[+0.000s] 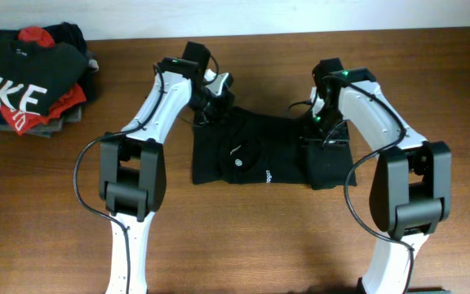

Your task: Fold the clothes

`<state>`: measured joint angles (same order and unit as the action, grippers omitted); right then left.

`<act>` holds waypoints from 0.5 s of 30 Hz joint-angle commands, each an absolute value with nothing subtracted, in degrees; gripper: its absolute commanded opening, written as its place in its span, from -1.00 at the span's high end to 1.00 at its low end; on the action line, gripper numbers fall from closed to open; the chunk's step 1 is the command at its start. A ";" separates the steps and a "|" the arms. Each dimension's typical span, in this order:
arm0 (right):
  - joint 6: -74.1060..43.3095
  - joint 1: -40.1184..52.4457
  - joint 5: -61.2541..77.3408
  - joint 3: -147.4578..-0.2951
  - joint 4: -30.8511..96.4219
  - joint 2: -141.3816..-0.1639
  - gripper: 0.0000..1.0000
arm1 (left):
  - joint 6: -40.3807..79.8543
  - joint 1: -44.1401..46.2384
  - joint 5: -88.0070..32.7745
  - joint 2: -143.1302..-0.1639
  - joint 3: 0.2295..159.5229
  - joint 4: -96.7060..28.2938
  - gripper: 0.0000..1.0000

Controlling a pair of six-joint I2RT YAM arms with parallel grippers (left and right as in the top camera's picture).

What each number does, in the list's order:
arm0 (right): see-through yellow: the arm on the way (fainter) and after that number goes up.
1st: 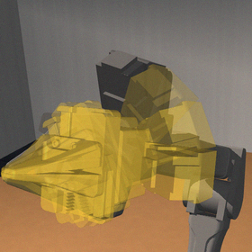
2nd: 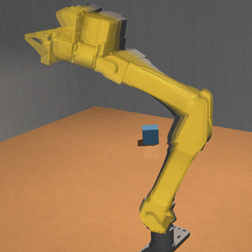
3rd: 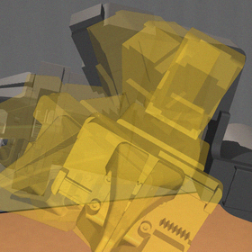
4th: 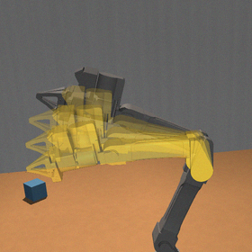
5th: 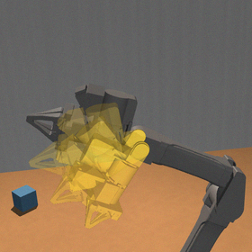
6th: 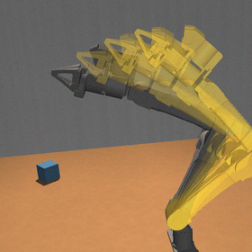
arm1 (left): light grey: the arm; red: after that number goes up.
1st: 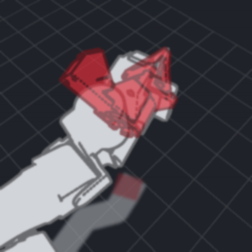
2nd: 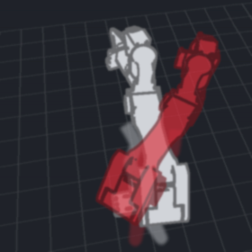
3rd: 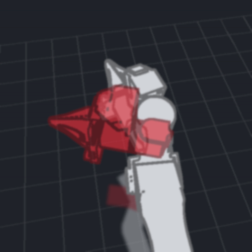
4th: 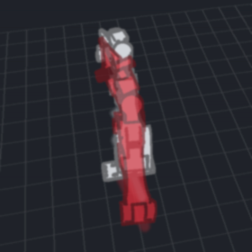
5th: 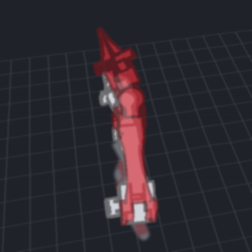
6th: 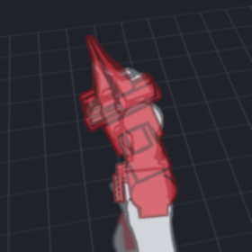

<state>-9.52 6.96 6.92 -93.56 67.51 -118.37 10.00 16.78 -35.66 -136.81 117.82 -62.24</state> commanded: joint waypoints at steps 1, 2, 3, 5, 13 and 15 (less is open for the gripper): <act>-11.07 3.81 7.60 -99.33 69.71 -118.30 -0.23 | 7.57 17.30 -35.33 -135.06 117.80 -62.41 0.99; -11.03 3.11 8.47 -100.86 70.43 -118.19 -0.20 | 7.57 17.32 -34.98 -135.06 117.80 -62.41 0.99; -10.96 2.42 9.63 -102.24 70.74 -118.19 -0.16 | 7.60 17.34 -34.48 -135.06 117.80 -62.43 0.99; -9.56 1.06 12.75 -104.03 70.11 -118.19 -0.01 | 7.60 17.34 -34.17 -135.06 117.80 -62.41 0.99; -8.23 -0.01 20.64 -100.71 62.61 -119.96 0.92 | 7.62 17.34 -31.09 -135.06 117.80 -62.48 0.99; -8.25 0.40 22.22 -99.66 60.90 -120.90 0.92 | 7.60 17.34 -30.22 -135.06 117.80 -62.57 0.99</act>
